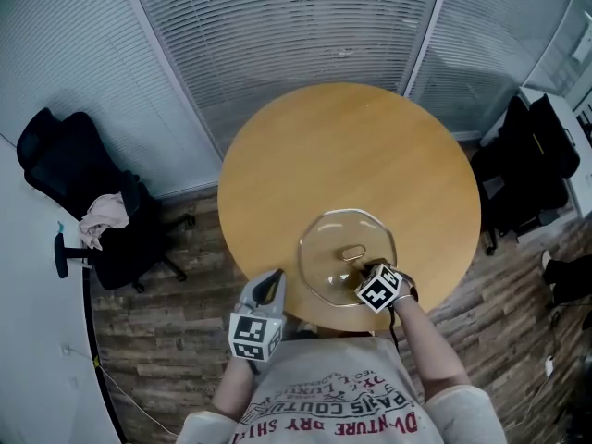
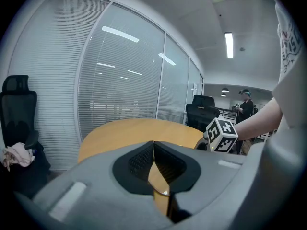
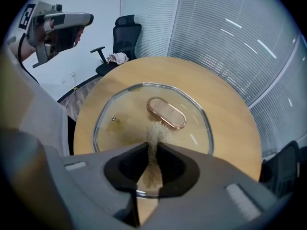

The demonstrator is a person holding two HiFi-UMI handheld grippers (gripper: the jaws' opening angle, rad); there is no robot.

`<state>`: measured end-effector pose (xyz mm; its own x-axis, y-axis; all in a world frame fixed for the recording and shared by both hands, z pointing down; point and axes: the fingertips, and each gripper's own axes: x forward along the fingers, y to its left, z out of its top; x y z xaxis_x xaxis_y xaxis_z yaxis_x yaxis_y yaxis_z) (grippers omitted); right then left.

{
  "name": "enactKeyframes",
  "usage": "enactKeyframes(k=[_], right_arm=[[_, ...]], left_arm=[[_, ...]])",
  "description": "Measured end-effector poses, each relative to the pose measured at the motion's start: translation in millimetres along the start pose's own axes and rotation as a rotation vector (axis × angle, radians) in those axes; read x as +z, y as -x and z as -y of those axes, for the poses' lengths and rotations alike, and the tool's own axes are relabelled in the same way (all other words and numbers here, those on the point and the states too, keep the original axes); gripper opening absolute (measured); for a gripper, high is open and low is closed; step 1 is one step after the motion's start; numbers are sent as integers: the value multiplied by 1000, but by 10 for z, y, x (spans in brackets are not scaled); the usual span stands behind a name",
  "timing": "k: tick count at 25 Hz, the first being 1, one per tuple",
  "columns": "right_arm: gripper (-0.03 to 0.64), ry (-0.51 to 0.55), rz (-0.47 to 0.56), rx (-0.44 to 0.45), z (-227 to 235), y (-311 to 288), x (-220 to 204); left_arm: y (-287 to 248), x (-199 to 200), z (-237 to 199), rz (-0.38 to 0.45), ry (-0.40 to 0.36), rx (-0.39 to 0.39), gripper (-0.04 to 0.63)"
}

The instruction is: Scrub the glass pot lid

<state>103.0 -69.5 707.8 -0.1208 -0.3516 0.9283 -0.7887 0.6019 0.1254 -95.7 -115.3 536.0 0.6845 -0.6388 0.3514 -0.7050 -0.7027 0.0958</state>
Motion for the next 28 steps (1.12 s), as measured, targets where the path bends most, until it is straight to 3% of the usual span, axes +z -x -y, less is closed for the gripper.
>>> enactKeyframes(k=[6, 13, 21, 28], right_arm=[[58, 5, -14, 10, -258, 7, 149], [58, -36, 26, 61, -293, 32, 197], [58, 34, -6, 51, 412, 186, -139], [58, 159, 68, 79, 1010, 117, -11]], left_arm=[[59, -7, -81, 11, 9, -31, 9], [-6, -88, -114, 7, 51, -10, 9], [-314, 56, 177, 22, 82, 64, 8], [-528, 133, 454, 24, 115, 177, 8]])
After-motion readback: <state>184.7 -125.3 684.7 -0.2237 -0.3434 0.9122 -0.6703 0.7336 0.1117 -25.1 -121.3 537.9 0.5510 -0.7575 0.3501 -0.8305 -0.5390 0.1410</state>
